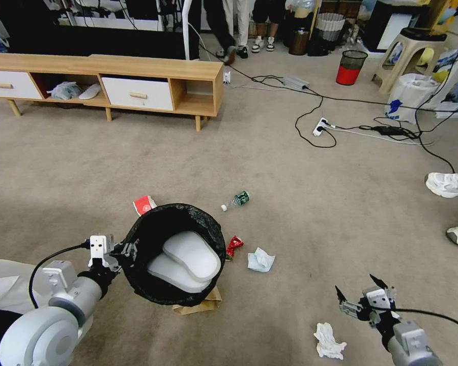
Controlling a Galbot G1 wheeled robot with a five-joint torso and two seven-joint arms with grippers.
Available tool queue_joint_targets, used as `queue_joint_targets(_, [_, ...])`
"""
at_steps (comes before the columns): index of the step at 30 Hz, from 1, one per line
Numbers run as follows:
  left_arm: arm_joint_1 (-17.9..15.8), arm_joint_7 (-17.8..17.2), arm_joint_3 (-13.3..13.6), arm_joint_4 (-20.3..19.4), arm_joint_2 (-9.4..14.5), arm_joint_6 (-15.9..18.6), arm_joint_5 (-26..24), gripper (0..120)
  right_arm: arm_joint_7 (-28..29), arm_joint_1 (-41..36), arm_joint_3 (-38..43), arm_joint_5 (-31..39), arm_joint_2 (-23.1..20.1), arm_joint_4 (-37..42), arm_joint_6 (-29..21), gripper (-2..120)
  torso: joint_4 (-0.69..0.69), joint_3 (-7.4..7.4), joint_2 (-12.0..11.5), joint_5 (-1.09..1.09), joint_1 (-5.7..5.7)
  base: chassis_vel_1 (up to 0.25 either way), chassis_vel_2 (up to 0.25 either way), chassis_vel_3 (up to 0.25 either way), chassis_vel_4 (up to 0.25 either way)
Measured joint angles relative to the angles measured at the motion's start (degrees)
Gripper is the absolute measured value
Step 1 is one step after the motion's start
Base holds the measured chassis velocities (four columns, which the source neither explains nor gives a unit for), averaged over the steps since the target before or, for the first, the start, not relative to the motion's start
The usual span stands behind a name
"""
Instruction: Pick up the trash bin and place the garbage on the floor into it.
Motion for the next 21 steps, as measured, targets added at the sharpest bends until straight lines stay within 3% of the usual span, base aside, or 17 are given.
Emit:
queue_joint_targets(2, [0.13, -0.04, 0.08, 0.06, -0.34, 0.06, 0.06, 0, 4.60, 0.38, -1.24, 9.20, -4.23, 1.18, -4.94, 100, 0.00, 0.00, 0.00, 0.00, 0.00, 0.000, 0.000, 0.000, 0.000])
queue_joint_targets(8, [0.57, -0.34, -0.06, 0.05, -0.38, 0.20, 0.37, 0, 11.37, 0.82, -3.21, 21.02, -10.78, 2.49, -11.14, 100, 0.00, 0.00, 0.00, 0.00, 0.00, 0.000, 0.000, 0.000, 0.000])
queue_joint_targets(14, [1.10, -0.56, -0.31, -0.50, -0.14, 0.20, 1.42, 0, 15.16, 3.17, -6.71, 28.70, -16.41, 2.67, -14.61, 100, 0.00, 0.00, 0.00, 0.01, 0.00, 0.000, 0.000, 0.000, 0.000])
queue_joint_targets(16, [2.02, -0.52, -0.48, -0.91, -0.84, 0.12, 3.17, 0, 17.83, 5.07, -9.50, 33.71, -20.13, 2.09, -17.32, 100, 0.00, 0.00, 0.00, 0.00, 0.00, 0.000, 0.000, 0.000, 0.000])
queue_joint_targets(21, [3.28, 0.07, -0.85, -1.31, -2.50, -0.18, 4.31, 0, 20.29, 5.58, -12.26, 37.16, -23.23, 0.66, -20.82, 100, 0.01, 0.00, 0.00, 0.01, 0.00, 0.000, 0.000, 0.000, 0.000])
